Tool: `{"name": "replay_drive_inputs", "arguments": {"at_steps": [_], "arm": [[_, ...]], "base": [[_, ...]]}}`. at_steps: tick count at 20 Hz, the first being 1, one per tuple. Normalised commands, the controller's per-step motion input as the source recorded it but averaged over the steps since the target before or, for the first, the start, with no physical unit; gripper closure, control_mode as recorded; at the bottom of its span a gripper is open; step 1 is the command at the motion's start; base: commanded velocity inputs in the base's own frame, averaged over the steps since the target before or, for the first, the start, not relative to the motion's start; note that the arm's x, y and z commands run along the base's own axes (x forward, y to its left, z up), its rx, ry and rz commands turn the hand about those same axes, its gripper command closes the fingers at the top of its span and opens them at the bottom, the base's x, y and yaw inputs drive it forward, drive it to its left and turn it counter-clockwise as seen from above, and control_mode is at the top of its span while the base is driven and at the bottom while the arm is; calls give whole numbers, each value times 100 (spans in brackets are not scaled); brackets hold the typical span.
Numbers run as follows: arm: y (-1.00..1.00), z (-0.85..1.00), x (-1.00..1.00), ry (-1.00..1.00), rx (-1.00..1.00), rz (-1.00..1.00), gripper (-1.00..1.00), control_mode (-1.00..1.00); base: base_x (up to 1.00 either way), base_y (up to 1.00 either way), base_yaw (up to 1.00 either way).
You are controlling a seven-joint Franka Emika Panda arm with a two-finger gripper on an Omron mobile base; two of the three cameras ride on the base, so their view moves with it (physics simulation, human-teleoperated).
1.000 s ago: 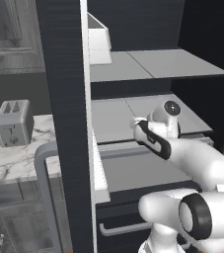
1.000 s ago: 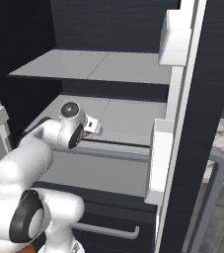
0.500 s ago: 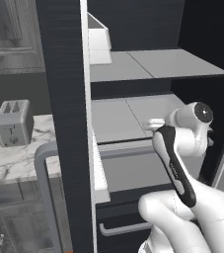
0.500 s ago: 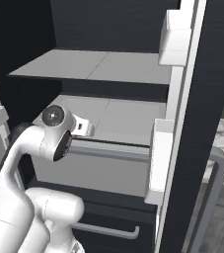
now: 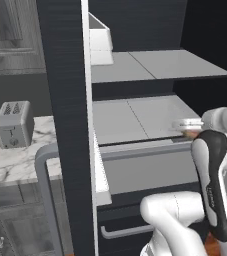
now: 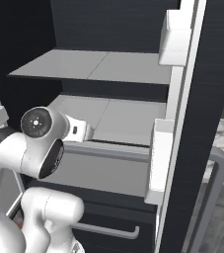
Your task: Retrieve the kiwi and peach from the fridge and place them into the bowl on the dining table.
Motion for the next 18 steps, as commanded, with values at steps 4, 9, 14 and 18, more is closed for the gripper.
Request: {"name": "replay_drive_inputs", "arguments": {"at_steps": [4, 9, 14, 18], "arm": [[-8, 16, -94, -6, -1, 0, 100, -100], [0, 0, -65, 0, -3, -1, 100, -100], [0, 0, -21, 1, 0, 0, 100, 100], [0, 0, 0, 0, 0, 0, 100, 100]], "base": [[0, 0, 0], [0, 0, 0], [-28, 0, 5], [-37, -16, 18]]}}
